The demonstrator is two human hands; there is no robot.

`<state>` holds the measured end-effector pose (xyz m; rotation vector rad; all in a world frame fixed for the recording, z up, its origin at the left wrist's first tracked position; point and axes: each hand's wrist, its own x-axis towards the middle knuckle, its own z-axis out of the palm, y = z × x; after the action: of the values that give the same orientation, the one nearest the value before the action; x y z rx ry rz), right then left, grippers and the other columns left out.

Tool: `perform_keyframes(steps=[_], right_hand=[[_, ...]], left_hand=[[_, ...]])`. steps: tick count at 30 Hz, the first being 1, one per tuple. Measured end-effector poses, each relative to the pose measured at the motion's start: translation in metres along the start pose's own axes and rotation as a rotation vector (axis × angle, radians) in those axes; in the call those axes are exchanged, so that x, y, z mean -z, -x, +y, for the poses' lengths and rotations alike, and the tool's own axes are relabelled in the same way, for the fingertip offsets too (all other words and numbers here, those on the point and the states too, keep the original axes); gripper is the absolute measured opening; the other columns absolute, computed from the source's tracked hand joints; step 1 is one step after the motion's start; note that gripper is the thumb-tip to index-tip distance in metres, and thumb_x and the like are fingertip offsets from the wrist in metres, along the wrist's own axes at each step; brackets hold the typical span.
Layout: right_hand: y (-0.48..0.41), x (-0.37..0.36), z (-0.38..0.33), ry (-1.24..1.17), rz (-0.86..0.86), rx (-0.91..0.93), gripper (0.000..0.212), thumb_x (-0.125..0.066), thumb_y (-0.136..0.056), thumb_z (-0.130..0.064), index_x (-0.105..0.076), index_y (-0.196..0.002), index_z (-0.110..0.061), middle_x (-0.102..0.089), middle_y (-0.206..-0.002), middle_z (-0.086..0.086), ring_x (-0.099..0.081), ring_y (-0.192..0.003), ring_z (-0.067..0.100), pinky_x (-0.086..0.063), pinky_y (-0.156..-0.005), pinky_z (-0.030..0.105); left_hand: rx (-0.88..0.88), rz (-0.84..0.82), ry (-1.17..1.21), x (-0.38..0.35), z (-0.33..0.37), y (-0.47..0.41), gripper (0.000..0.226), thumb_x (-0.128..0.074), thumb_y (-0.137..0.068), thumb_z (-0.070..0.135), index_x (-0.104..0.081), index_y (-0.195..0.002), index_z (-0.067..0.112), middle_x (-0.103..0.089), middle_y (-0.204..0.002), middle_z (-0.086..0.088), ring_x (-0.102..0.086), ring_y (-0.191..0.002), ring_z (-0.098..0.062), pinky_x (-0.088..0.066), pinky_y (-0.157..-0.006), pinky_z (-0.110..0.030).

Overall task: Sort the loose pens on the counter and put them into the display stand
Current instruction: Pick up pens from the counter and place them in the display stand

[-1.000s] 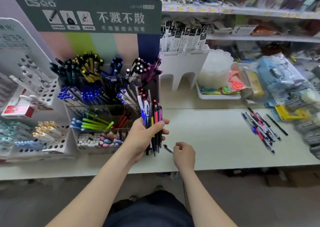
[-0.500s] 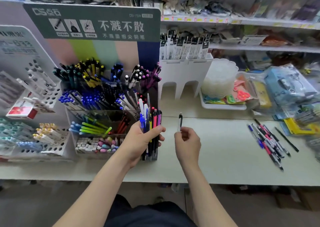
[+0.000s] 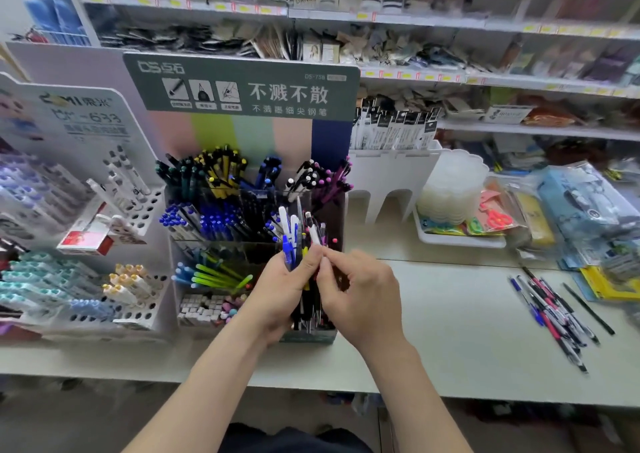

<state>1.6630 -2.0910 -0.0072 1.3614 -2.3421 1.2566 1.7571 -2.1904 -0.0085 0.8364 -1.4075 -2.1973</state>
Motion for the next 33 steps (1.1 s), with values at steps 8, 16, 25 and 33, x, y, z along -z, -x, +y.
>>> perform_keyframes(steps=[8, 16, 25, 33], right_hand=[[-0.012, -0.013, -0.040, 0.020, 0.156, -0.080, 0.014, -0.067, -0.092, -0.034, -0.080, -0.087, -0.029, -0.059, -0.077, -0.012, -0.055, -0.069, 0.009, -0.049, -0.059, 0.029], [-0.046, -0.025, -0.067, -0.393, -0.106, -0.331, 0.012, -0.078, -0.095, -0.033, -0.079, -0.107, -0.036, -0.073, -0.089, -0.012, -0.068, -0.084, 0.005, -0.047, -0.073, 0.012], [-0.064, -0.015, -0.063, -0.368, -0.211, -0.380, 0.010, -0.084, -0.090, -0.027, -0.081, -0.080, -0.025, -0.077, -0.074, -0.011, -0.071, -0.068, 0.006, -0.057, -0.068, 0.027], [-0.073, -0.008, -0.058, -0.374, -0.035, -0.412, 0.008, -0.080, -0.094, -0.031, -0.080, -0.088, -0.026, -0.075, -0.071, -0.006, -0.069, -0.058, 0.012, -0.062, -0.068, 0.040]], left_hand=[[-0.065, -0.042, -0.160, 0.041, 0.026, 0.005, 0.030, -0.070, -0.101, 0.034, -0.074, -0.118, 0.009, -0.080, -0.107, -0.011, -0.075, -0.098, -0.025, -0.060, -0.089, -0.045], [-0.197, -0.245, -0.792, 0.072, 0.044, 0.010, 0.039, -0.069, -0.102, 0.030, -0.057, -0.137, 0.044, -0.074, -0.118, 0.019, -0.071, -0.104, -0.002, -0.058, -0.095, -0.039], [-0.159, -0.326, -0.823, 0.089, 0.059, 0.004, 0.024, -0.074, -0.098, 0.030, -0.063, -0.117, 0.040, -0.077, -0.105, 0.006, -0.076, -0.087, -0.020, -0.060, -0.080, -0.036], [-0.175, -0.364, -0.835, 0.092, 0.058, -0.001, 0.037, -0.074, -0.098, 0.042, -0.058, -0.132, 0.046, -0.072, -0.118, 0.014, -0.073, -0.101, -0.015, -0.059, -0.092, -0.042]])
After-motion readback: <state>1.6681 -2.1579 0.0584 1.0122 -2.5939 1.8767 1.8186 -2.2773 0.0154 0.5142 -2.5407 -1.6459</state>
